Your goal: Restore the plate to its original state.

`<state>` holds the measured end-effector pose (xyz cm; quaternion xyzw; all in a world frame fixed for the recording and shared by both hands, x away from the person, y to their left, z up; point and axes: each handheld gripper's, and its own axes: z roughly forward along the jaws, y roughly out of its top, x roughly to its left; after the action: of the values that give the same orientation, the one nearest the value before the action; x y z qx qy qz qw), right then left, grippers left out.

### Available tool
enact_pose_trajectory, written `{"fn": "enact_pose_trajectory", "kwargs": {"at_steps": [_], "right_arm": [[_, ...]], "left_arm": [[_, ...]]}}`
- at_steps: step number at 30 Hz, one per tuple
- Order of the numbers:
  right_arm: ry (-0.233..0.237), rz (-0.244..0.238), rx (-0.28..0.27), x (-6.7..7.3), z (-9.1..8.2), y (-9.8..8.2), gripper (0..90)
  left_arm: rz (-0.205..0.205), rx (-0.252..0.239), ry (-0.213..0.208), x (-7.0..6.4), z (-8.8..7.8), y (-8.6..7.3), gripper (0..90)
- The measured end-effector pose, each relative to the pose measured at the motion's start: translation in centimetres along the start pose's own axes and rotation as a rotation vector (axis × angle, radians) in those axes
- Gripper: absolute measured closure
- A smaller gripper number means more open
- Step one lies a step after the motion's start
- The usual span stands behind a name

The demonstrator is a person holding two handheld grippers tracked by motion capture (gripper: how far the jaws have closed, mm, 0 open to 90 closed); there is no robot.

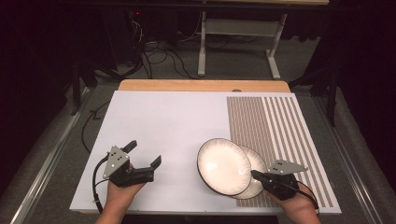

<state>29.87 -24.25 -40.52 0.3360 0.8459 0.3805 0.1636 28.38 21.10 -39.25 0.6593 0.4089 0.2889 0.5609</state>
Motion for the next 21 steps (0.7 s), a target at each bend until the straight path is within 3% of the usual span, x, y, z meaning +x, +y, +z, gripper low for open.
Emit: {"fn": "enact_pose_trajectory", "kwargs": {"at_steps": [21], "right_arm": [[-0.005,0.012,-0.007,-0.23,-0.15,-0.05,90.0]], "left_arm": [[0.0,0.006,-0.011,0.05,0.07,-0.15,0.0]]}}
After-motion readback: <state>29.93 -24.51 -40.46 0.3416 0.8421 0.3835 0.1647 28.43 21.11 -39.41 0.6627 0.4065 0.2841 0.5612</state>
